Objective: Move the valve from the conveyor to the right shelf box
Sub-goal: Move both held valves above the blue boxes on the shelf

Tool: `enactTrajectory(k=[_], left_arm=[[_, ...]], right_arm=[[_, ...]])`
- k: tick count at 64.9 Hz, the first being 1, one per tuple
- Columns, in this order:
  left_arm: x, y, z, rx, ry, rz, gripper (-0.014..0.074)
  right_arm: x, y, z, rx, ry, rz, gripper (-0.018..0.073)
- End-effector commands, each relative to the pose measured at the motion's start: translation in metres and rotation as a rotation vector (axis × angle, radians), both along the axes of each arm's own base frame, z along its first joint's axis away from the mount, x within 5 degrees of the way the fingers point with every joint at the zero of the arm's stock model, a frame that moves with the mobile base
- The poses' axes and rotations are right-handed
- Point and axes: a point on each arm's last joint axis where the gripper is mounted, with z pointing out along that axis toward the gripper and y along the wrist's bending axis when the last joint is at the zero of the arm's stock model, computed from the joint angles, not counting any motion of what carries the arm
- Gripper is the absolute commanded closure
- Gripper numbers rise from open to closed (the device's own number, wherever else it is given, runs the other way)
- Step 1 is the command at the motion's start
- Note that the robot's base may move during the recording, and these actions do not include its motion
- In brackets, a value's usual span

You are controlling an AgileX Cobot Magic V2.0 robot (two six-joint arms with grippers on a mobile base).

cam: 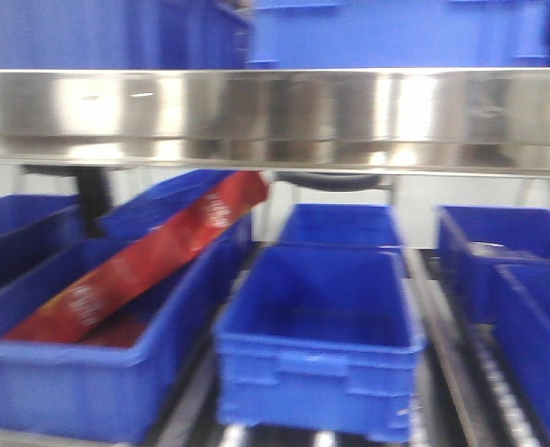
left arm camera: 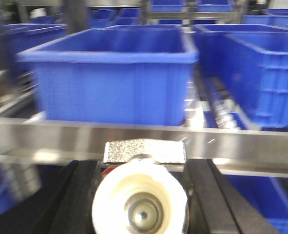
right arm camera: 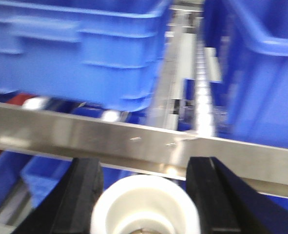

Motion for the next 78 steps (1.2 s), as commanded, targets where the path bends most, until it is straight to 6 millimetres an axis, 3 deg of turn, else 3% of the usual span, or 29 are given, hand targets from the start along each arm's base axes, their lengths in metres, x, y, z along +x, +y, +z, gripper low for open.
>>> enactTrajectory(k=[1,78], left_arm=[[-0.0003,-0.0002,0.0066,0.001,-0.064,-0.003,0.0707],[-0.0003,-0.0002,0.0066,0.001,-0.064,-0.003,0.0707]], right_arm=[[-0.0009,-0.0011,0.0098,-0.011,-0.086,-0.012,0.0721],[-0.0009,-0.0011,0.0098,-0.011,-0.086,-0.012,0.0721]])
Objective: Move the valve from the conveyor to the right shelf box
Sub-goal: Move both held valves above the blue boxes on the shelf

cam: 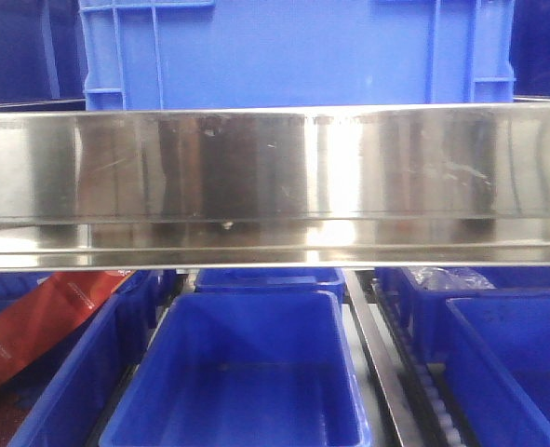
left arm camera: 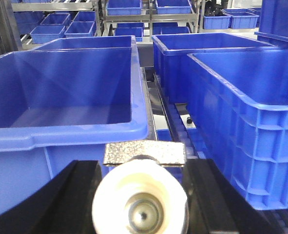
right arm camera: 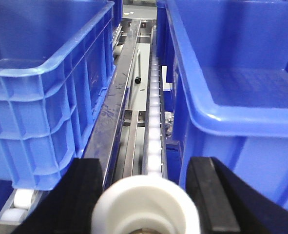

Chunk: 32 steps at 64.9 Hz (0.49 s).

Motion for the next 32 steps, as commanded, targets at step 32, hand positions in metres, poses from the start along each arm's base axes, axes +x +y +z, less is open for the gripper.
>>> enactTrajectory(k=[32], left_arm=[[-0.0003,-0.0002,0.0066,0.001,-0.064,-0.003,0.0707]], right_arm=[[-0.0009,-0.0011,0.0098,-0.011,-0.086,-0.012,0.0721]])
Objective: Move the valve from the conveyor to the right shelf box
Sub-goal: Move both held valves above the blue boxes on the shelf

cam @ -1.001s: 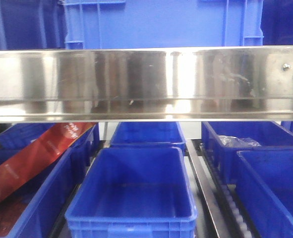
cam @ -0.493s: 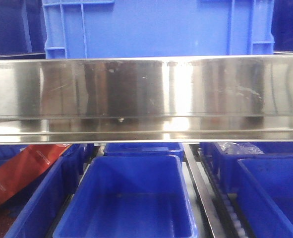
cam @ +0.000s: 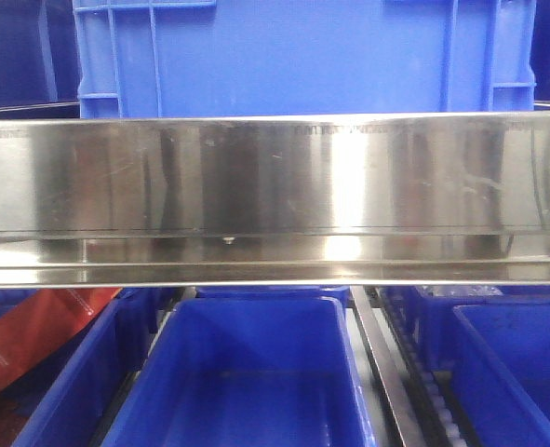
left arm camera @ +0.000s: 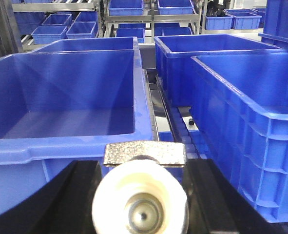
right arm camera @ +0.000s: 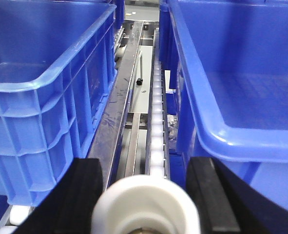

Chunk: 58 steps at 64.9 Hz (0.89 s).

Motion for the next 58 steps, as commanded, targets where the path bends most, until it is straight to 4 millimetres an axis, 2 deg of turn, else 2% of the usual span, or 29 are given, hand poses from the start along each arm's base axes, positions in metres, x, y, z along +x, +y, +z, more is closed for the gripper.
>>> enactTrajectory(k=[1,42,50,58], left_arm=[[0.0,0.0,0.007,0.001,-0.064,-0.003,0.0707],[0.0,0.0,0.006,0.001,-0.062,-0.003,0.0707],[0.009,0.0,0.005,0.001,-0.037,-0.003,0.0707],[0.028,-0.005,0.01,-0.003,-0.02,-0.049,0.0707]], right_arm=[[-0.001,-0.001,0.01,-0.011,-0.086,-0.012,0.0721],[-0.001,-0.001,0.01,-0.011,-0.086,-0.012,0.0721],[0.0,-0.001,0.011,-0.012,-0.098,-0.013,0.0721],[0.004,0.0,0.016,0.016,-0.111,-0.006,0.0721]])
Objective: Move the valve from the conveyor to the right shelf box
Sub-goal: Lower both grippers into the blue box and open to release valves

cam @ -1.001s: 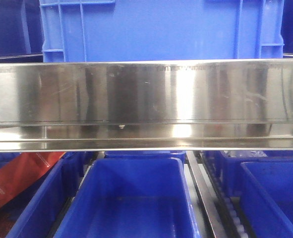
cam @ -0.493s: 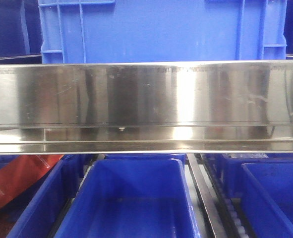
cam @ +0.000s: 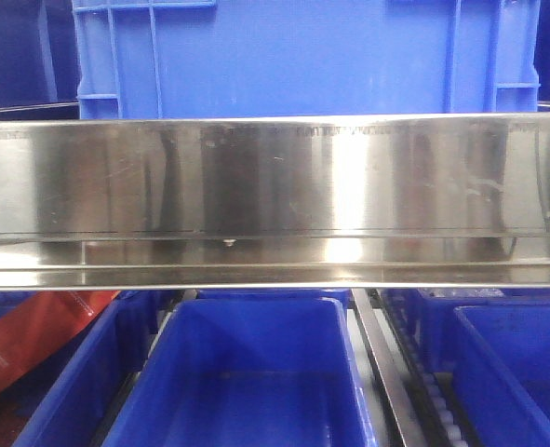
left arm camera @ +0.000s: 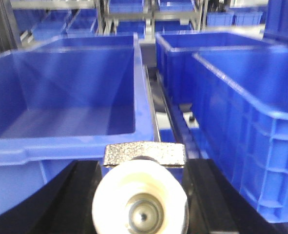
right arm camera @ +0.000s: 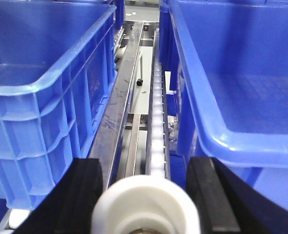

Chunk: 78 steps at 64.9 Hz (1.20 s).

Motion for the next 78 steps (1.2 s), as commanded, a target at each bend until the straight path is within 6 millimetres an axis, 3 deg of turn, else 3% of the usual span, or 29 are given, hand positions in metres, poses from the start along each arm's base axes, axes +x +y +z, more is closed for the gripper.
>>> enactTrajectory(k=[1,7,25,30,40,50,62,78], left_arm=[[0.015,-0.004,0.014,0.004,-0.061,-0.047,0.0707],[0.033,-0.008,0.024,0.034,-0.048,-0.092,0.0707],[0.094,-0.022,0.064,-0.014,0.002,-0.211,0.0707],[0.112,-0.033,0.072,-0.014,0.006,-0.265,0.0707],[0.152,-0.072,0.08,0.004,0.024,-0.411,0.0707],[0.188,-0.116,0.076,-0.003,0.049,-0.521,0.0707],[0.235,-0.158,0.053,-0.128,0.165,-0.542,0.0707],[0.27,-0.174,0.019,-0.191,0.264,-0.514,0.0707]], right_arm=[[0.004,-0.001,0.017,0.01,-0.106,-0.007,0.0721],[0.011,-0.001,0.027,0.009,-0.114,-0.007,0.0721],[0.058,0.003,0.062,0.049,-0.141,0.049,0.0721],[0.075,0.011,0.07,0.053,-0.149,0.095,0.0721],[0.112,0.033,0.08,0.063,-0.172,0.188,0.0721],[0.148,0.056,0.084,0.073,-0.185,0.257,0.0721],[0.191,0.087,0.078,0.086,-0.208,0.317,0.0721],[0.238,0.1,0.045,0.085,-0.187,0.303,0.0721]])
